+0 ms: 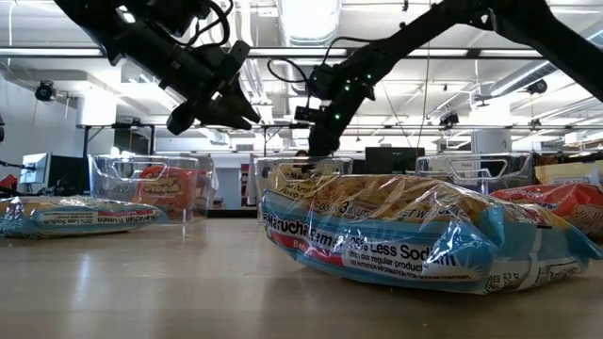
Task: Sort Maruchan noodles
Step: Put the blue noodle pack into the right transparent bin
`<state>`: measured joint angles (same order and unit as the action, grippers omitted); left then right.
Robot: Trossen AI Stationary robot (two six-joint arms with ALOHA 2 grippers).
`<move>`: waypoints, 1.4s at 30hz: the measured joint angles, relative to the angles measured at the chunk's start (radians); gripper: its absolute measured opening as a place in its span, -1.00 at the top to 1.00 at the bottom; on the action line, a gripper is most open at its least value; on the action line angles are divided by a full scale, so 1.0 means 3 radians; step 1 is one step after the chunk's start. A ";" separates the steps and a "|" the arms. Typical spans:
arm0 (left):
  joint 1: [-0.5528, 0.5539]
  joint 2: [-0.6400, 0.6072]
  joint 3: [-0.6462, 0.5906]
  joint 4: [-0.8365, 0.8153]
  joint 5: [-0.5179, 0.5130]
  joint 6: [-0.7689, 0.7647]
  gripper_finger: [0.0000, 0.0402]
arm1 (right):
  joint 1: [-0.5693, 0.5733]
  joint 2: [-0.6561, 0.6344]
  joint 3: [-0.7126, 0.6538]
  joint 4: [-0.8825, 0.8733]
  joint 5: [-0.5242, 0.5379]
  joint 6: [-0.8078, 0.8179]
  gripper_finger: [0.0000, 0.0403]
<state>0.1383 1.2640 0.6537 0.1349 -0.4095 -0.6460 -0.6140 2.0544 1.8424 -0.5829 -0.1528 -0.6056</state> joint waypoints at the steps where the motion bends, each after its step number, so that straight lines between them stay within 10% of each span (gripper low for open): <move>1: 0.0000 0.0000 0.0000 0.0000 0.0000 0.0000 0.57 | 0.0000 0.0000 0.0047 -0.0020 0.0000 0.0003 0.12; 9: 0.0000 0.0000 0.0000 -0.0001 0.0000 0.0000 0.57 | 0.0001 -0.0001 0.0518 -0.0287 0.0004 0.0297 0.18; 17: -0.0003 0.0000 0.0000 -0.0011 0.0002 -0.0041 0.57 | 0.0004 -0.0021 0.0823 -0.1435 -0.1090 0.1005 0.27; 23: -0.0006 0.0000 0.0000 -0.0014 0.0112 0.0031 0.57 | 0.0062 -0.0120 0.0798 -0.1887 -0.1261 0.1297 0.32; 34: -0.0101 0.0000 -0.0030 -0.0163 0.0652 0.0028 0.57 | 0.0551 -0.0563 0.0217 -0.2101 -0.1206 0.1753 0.32; 42: -0.0240 0.0030 -0.0102 -0.0142 0.0743 0.0028 0.57 | 0.1070 -0.1443 -0.1048 -0.1202 -0.0500 0.2776 0.32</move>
<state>0.0661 1.2729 0.6231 0.0922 -0.1866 -0.6377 -0.2929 1.6214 1.5279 -0.9436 -0.3028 0.2274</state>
